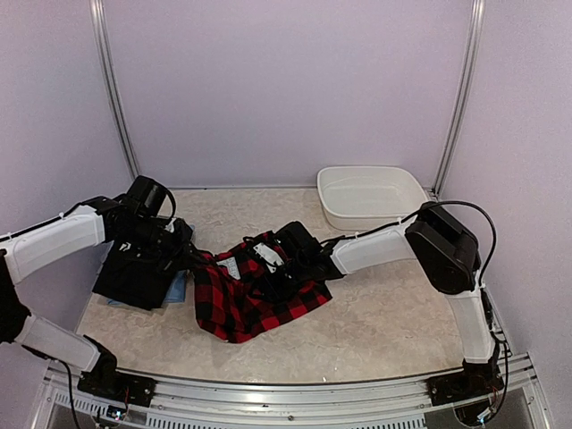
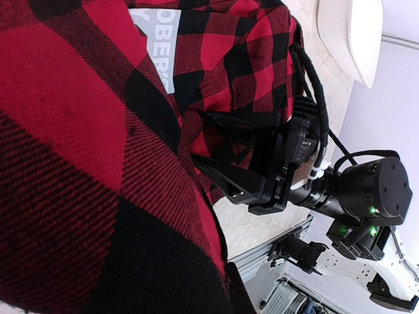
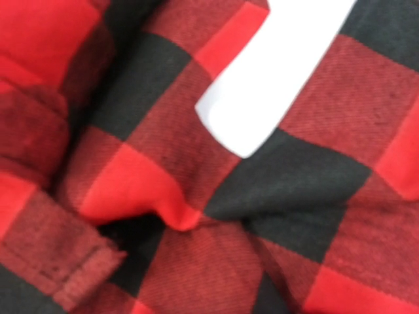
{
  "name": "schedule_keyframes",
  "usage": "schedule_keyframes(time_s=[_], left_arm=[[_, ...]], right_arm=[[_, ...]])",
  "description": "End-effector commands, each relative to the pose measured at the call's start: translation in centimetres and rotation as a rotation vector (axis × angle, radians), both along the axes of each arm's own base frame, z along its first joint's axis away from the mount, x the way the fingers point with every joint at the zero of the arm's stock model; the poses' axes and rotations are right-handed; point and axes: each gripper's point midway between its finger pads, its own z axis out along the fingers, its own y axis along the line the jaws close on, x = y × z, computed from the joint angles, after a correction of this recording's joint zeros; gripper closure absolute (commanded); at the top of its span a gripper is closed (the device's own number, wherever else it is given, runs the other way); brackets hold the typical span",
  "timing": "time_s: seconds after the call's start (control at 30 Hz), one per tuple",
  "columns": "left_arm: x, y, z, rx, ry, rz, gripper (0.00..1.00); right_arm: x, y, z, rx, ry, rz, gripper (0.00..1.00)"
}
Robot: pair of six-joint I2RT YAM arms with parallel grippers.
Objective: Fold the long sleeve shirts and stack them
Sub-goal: Fold the 2/3-rectangle-folded shirt at the center of the board.
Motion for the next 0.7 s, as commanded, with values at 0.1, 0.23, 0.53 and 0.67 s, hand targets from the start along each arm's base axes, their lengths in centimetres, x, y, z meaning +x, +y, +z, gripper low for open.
schedule_keyframes(time_s=[0.1,0.23,0.53,0.67], left_arm=[[-1.0,2.8,1.5,0.019,-0.014,0.031,1.00],[0.6,1.0,2.3,0.017,-0.041,-0.009,1.00],[3.9,-4.4,3.1,-0.006,-0.095,-0.095,1.00],[4.6,-5.6,2.9,0.009,-0.095,-0.122,1.00]], right_arm=[[-5.5,1.7,-1.5,-0.006,0.122,0.061,0.49],[-4.4,1.2,0.3,0.007,0.106,0.017,0.48],[-0.9,-3.7,4.7,0.100,0.095,-0.066,0.43],[0.0,-7.1,5.3,0.101,0.098,-0.126,0.42]])
